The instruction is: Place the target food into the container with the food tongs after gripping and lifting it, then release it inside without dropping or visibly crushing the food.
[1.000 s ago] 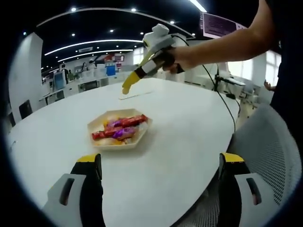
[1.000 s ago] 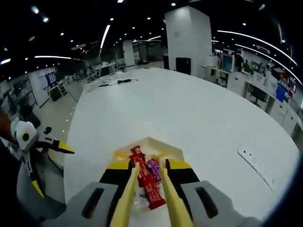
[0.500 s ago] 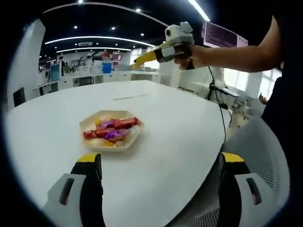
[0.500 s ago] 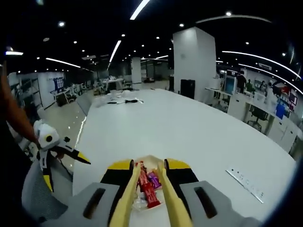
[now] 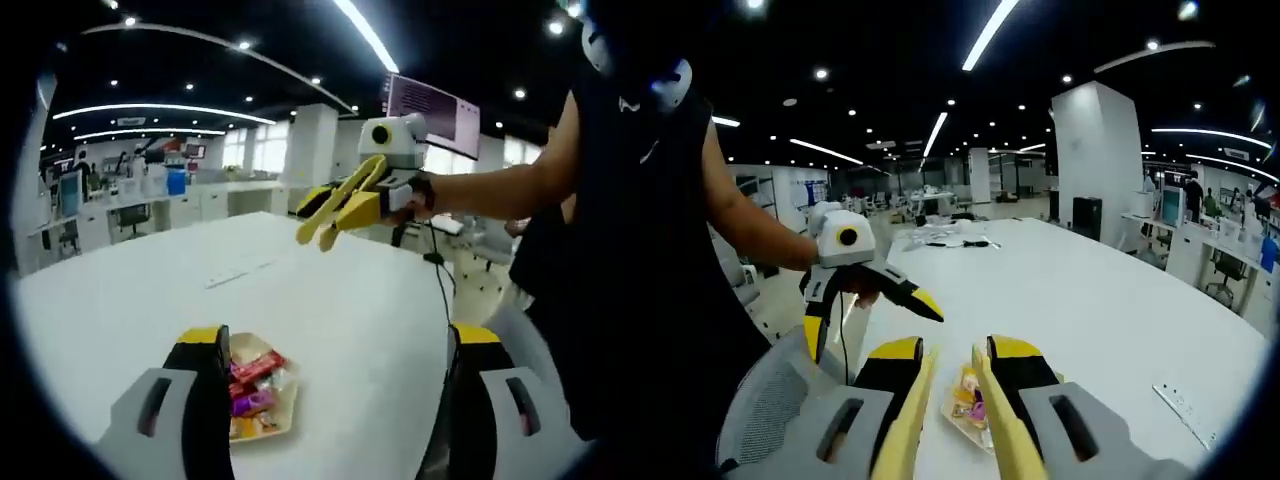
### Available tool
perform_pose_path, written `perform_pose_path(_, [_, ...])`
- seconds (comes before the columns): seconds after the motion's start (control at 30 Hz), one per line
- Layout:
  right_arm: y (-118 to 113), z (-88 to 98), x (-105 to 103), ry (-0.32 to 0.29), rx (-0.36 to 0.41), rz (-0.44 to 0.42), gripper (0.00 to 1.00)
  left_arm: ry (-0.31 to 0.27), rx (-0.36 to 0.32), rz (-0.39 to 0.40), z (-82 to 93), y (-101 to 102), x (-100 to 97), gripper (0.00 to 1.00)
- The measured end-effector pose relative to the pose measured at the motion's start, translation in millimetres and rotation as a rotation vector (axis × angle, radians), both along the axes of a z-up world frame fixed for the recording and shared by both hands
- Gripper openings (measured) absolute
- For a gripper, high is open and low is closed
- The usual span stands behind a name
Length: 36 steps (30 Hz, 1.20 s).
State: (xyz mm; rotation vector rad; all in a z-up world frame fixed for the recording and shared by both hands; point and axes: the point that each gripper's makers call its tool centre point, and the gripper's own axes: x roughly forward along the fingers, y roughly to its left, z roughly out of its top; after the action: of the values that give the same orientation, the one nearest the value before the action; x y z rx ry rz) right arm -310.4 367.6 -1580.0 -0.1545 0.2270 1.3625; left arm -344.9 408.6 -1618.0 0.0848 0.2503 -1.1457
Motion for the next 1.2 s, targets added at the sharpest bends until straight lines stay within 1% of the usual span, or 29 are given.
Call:
perform_pose_path(0.03, [0,3.3,-4,-0.006,0.012,0.010,0.24,-0.004,0.007,-0.023,3.4,-3,-0.3,0.81])
perform_pose_path(0.07, [2,9.3,-13,0.014,0.047,0.035,0.24,0.001,0.007,-0.062,9.0,-9,-2.6,0.78])
perform_pose_path(0.1, [2,12.6,-21,0.022,0.066,0.060,0.25,-0.002,0.005,-0.073,11.3,-12,-2.5,0.75])
perform_pose_path(0.13, [0,17.2,-23,0.000,0.081,0.048,0.25,-0.014,0.008,-0.092,17.0,-16,-1.6,0.72])
perform_pose_path(0.17, [-2,19.5,-27,0.001,0.091,0.056,0.25,-0.010,0.002,-0.113,20.5,-20,-2.7,0.67])
perform_pose_path(0.2, [-4,21.9,-34,0.004,0.107,0.073,0.25,-0.004,-0.007,-0.145,26.4,-25,-5.3,0.65])
perform_pose_path(0.27, [-6,26.7,-38,-0.007,0.137,0.079,0.24,0.005,-0.023,-0.180,34.1,-32,-7.9,0.60])
perform_pose_path(0.3, [-7,27.8,-45,0.002,0.150,0.094,0.24,0.001,-0.031,-0.191,39.4,-36,-7.6,0.58])
perform_pose_path(0.37, [-10,26.9,-51,-0.015,0.155,0.098,0.24,-0.008,-0.040,-0.199,45.8,-43,-7.5,0.62])
perform_pose_path(0.4, [-10,26.5,-53,-0.014,0.161,0.102,0.24,-0.012,-0.044,-0.208,47.8,-45,-7.8,0.60])
perform_pose_path(0.43, [-11,26.0,-54,-0.011,0.165,0.100,0.24,-0.012,-0.040,-0.222,48.3,-47,-9.4,0.53])
perform_pose_path(0.5, [-12,25.3,-55,-0.011,0.177,0.101,0.24,-0.008,0.000,-0.236,42.8,-51,-9.7,0.45])
perform_pose_path(0.57, [-12,24.4,-57,-0.010,0.178,0.102,0.24,0.004,0.005,-0.267,42.9,-55,-15.3,0.36])
perform_pose_path(0.63, [-11,24.1,-59,-0.008,0.179,0.110,0.25,0.005,0.004,-0.277,43.5,-59,-17.9,0.31])
perform_pose_path(0.73, [-9,26.5,-62,-0.006,0.199,0.122,0.25,0.016,0.021,-0.288,38.1,-64,-22.6,0.27])
perform_pose_path(0.77, [-8,26.8,-62,-0.006,0.202,0.122,0.25,0.017,0.022,-0.283,37.0,-64,-22.8,0.27])
perform_pose_path(0.8, [-6,25.5,-63,-0.004,0.204,0.130,0.25,0.014,0.011,-0.265,38.6,-65,-22.5,0.27])
perform_pose_path(0.83, [-5,24.9,-64,-0.004,0.204,0.136,0.25,0.023,-0.010,-0.260,42.1,-66,-23.9,0.24])
perform_pose_path(0.87, [-3,24.3,-66,-0.007,0.203,0.140,0.24,0.029,-0.011,-0.267,43.1,-65,-26.5,0.21])
perform_pose_path(0.97, [-3,23.1,-68,0.002,0.207,0.153,0.25,0.025,-0.003,-0.258,42.5,-65,-28.0,0.25])
perform_pose_path(1.0, [-2,23.4,-70,0.009,0.209,0.161,0.25,0.033,0.005,-0.254,41.3,-65,-28.5,0.26])
perform_pose_path(1.07, [-2,22.6,-71,0.012,0.205,0.174,0.25,0.009,0.022,-0.250,42.0,-64,-28.7,0.24])
perform_pose_path(1.13, [-3,23.4,-70,0.014,0.205,0.179,0.24,0.004,0.026,-0.249,42.4,-65,-31.1,0.19])
perform_pose_path(1.17, [-3,23.7,-70,0.004,0.202,0.178,0.24,-0.031,0.032,-0.251,43.4,-65,-30.4,0.17])
perform_pose_path(1.2, [-3,24.6,-71,0.030,0.207,0.174,0.23,-0.021,0.030,-0.253,43.2,-65,-31.5,0.16])
